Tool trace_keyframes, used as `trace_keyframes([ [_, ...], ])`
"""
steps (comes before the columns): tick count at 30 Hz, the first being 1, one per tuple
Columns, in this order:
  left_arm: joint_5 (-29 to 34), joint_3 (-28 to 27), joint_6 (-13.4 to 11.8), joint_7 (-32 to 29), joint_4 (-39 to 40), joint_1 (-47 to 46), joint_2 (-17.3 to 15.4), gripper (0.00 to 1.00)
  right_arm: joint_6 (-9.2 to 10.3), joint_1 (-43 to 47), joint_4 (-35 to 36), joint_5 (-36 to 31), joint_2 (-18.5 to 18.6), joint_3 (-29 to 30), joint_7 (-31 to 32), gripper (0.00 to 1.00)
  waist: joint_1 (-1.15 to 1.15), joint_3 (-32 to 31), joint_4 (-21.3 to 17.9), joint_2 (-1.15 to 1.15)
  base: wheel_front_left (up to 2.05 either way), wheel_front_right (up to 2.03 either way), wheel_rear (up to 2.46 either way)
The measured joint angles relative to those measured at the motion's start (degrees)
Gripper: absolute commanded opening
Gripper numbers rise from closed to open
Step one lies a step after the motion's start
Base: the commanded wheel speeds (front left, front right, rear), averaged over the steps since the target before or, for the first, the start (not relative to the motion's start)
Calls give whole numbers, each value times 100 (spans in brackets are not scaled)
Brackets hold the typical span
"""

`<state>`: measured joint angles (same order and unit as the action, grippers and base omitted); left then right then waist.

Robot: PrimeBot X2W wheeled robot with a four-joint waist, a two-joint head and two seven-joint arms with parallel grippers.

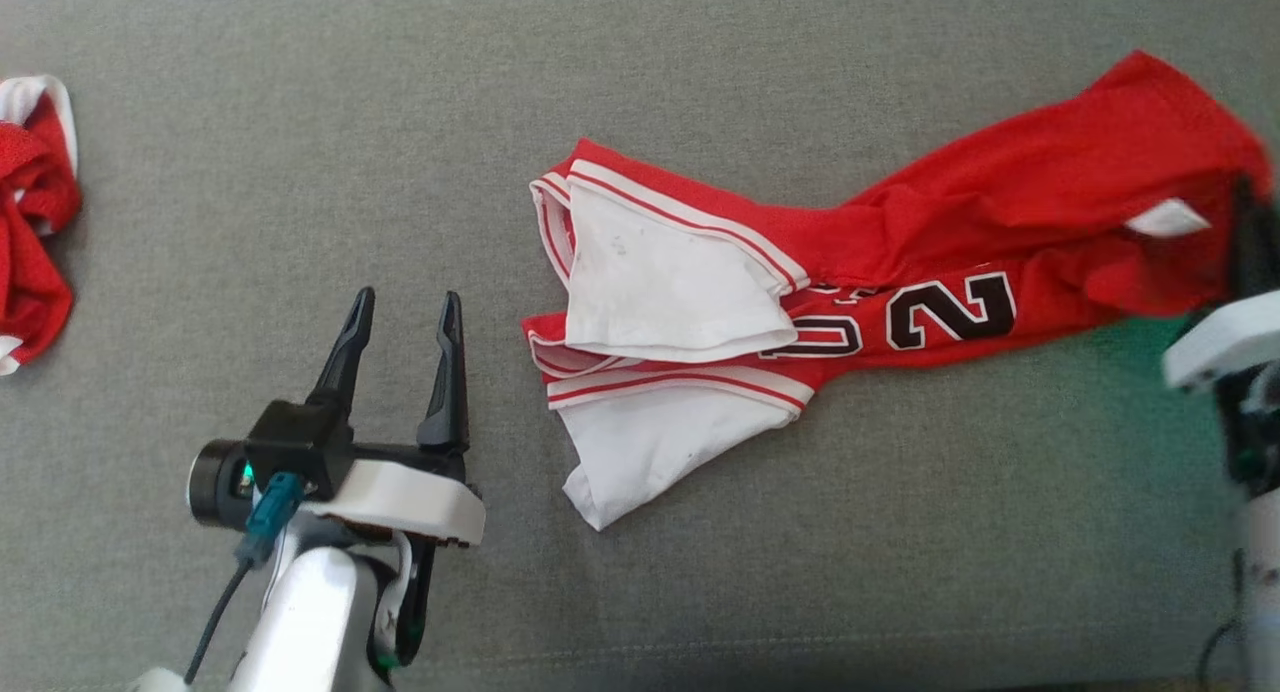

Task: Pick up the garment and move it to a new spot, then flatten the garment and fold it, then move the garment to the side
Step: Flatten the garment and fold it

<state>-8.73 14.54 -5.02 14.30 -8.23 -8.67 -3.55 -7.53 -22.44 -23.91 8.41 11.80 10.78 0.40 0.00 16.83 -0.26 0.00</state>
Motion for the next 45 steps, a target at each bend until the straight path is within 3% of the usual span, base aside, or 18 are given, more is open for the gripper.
trace_keyframes([
  [7, 0, 26, 52, 0, -3, -131, 22, 100, 0, -611, -274, 62, 431, 241, 76, 0, 0, 124, 8, 0, 0, 0, 0],
  [17, 40, 136, 100, 1, 9, -422, 51, 100, 0, -1805, -1607, 508, 856, -49, 80, 0, 0, 552, 196, 0, 0, 0, 0],
  [18, 55, 144, 104, 1, 7, -465, 54, 100, 0, -1917, -1830, 525, 894, -48, 56, 18, 0, 594, 221, 0, 0, 0, 0],
  [19, 56, 148, 107, 1, 5, -503, 57, 100, -1, -1993, -2034, 531, 921, -40, 43, 44, 0, 627, 250, 0, 0, 0, 0],
  [20, 57, 155, 109, 1, 4, -536, 59, 100, -1, -2046, -2218, 542, 936, -33, -19, 100, 0, 653, 279, 0, 0, 0, 0],
  [25, 56, 159, 116, 1, -31, -592, 70, 100, 0, -2103, -2854, 545, 920, -119, -366, 100, 0, 673, 340, 0, 0, 0, 0],
  [33, 56, 85, 98, 1, -81, -523, 76, 100, 0, -1968, -2814, 671, 805, -461, -971, 100, 0, 346, 201, 0, 0, 0, 0],
  [38, 56, -74, 90, 1, -86, -285, 56, 100, 0, -1452, -2075, 715, 610, -753, -1158, 100, 0, 78, 70, 0, 0, 0, 0],
  [45, 56, -238, 47, 1, -81, 75, 8, 100, 0, -421, -401, 604, 169, -1006, -1084, 100, 0, -338, -91, 0, 0, 0, 0],
])
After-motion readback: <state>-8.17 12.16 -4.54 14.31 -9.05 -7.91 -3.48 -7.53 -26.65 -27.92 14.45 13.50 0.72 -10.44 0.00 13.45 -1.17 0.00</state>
